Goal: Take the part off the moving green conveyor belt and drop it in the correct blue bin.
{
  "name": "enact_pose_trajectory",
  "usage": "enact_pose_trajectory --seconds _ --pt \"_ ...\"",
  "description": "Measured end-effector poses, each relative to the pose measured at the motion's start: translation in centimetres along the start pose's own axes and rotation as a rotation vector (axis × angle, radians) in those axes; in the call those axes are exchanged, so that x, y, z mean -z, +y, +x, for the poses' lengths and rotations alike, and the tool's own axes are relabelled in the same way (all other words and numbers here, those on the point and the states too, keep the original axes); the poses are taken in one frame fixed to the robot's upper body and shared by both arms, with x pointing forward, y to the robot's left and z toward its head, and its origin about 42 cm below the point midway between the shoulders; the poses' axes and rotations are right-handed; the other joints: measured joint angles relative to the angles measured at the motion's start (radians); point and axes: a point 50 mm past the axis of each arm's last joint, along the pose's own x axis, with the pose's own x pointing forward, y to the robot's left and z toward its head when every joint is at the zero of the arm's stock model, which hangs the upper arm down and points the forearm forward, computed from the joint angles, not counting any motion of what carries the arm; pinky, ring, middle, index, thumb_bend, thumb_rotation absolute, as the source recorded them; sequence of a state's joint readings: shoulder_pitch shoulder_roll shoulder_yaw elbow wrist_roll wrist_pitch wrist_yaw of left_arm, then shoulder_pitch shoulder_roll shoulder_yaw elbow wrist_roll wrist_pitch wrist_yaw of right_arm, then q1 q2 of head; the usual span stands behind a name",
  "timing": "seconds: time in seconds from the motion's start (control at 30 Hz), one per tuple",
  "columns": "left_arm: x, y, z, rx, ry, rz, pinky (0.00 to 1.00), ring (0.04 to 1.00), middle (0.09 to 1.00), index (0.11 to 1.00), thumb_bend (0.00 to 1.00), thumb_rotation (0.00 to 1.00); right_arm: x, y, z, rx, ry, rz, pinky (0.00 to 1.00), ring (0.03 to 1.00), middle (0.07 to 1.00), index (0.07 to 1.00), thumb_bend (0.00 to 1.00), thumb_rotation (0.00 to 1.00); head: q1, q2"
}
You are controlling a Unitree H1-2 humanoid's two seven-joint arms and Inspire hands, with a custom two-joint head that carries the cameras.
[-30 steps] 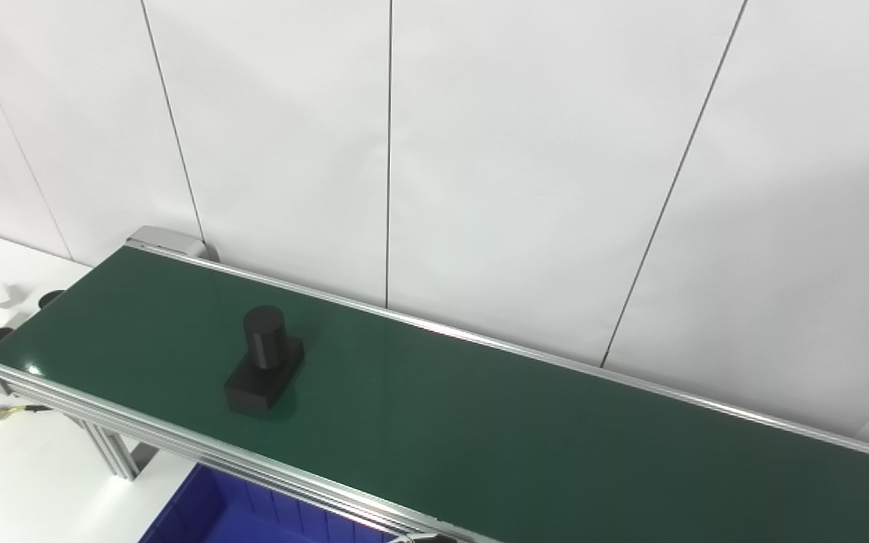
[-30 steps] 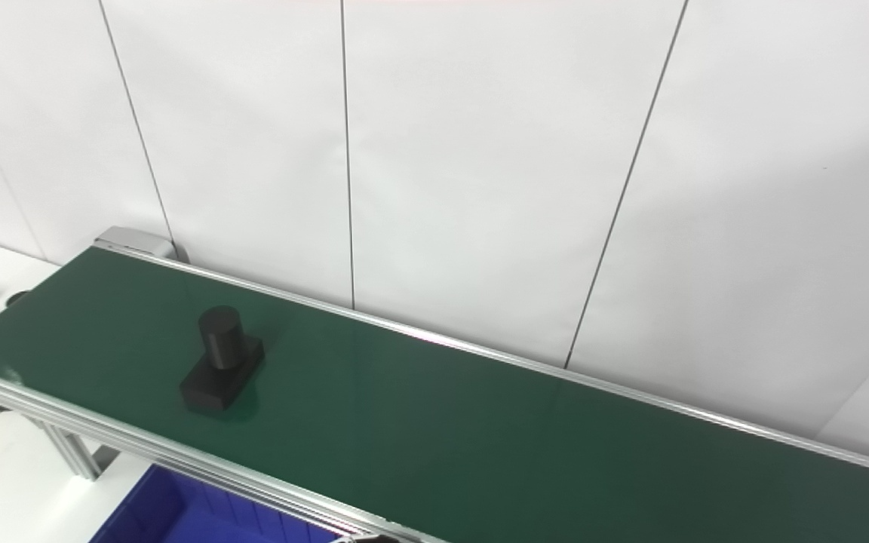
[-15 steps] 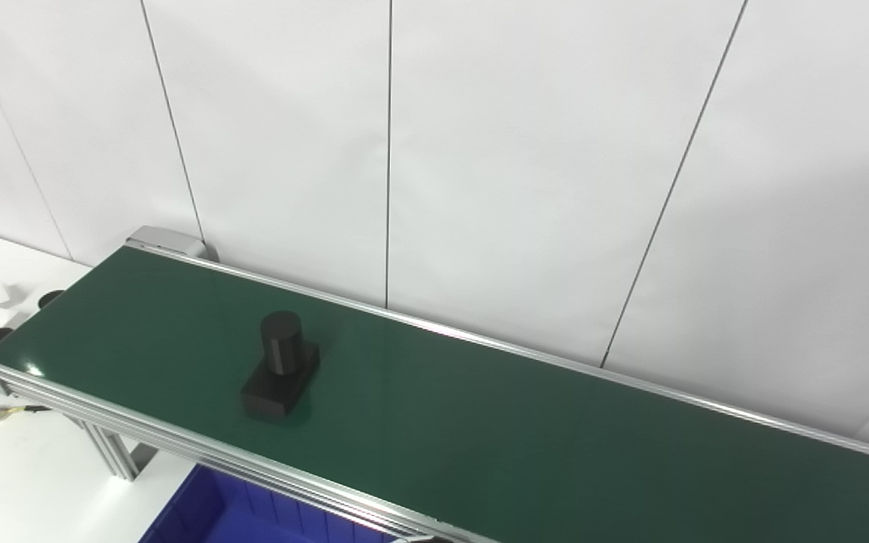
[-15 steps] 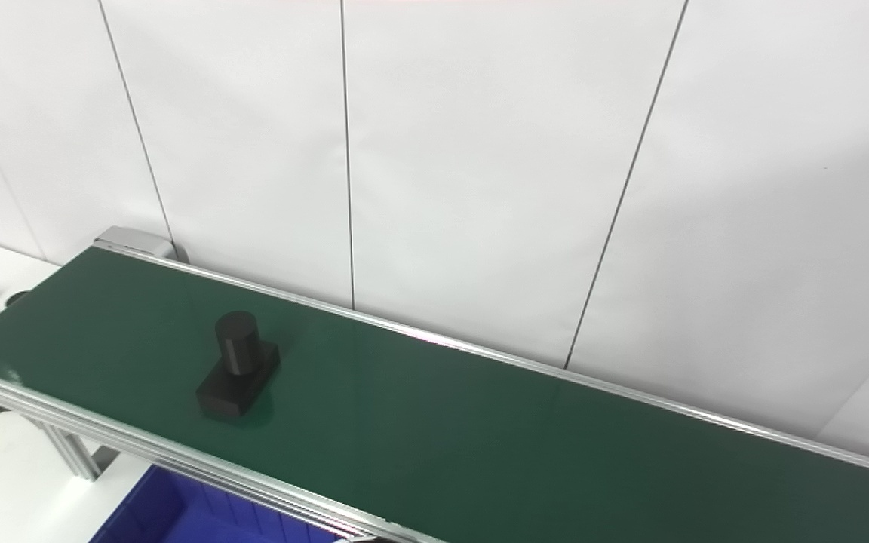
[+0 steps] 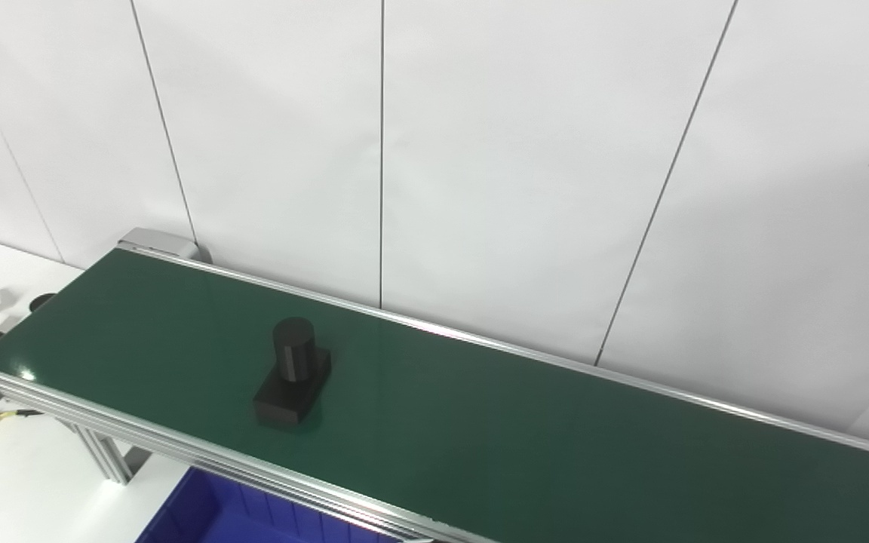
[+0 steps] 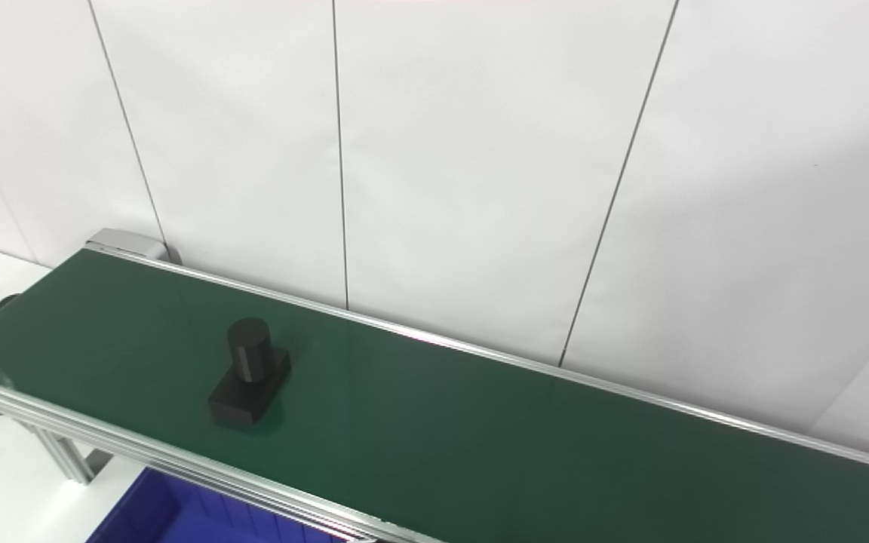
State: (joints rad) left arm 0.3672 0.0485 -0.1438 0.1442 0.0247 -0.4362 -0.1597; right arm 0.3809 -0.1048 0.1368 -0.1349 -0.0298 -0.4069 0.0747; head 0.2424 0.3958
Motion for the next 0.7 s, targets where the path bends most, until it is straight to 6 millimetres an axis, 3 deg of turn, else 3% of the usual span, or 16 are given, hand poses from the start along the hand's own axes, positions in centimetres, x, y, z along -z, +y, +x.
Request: enact_pose_trajectory --seconds 0.3,0.5,0.7 --pt "-0.1 -0.3 -0.2 0.013 -0.001 0.007 0.7 0.745 0.77 0.781 0.82 0.68 -5.0 -1.4 4.3 -0.027 -0.195 -0.06 0.67 0.786 0.829 0.884 0.46 0.75 -0.014 -0.011" --pt "0.1 -0.3 -0.1 0.011 0.006 0.005 0.69 0.743 0.77 0.782 0.84 0.69 -6.6 -1.4 7.4 -0.051 -0.254 -0.121 0.62 0.759 0.811 0.87 0.52 0.76 -0.041 -0.04" --pt "0.4 0.2 0.4 -0.003 0.008 -0.001 0.69 0.744 0.77 0.784 0.85 0.69 -8.3 -0.9 10.5 -0.058 -0.295 -0.188 0.61 0.758 0.808 0.862 0.53 0.74 -0.103 -0.034"
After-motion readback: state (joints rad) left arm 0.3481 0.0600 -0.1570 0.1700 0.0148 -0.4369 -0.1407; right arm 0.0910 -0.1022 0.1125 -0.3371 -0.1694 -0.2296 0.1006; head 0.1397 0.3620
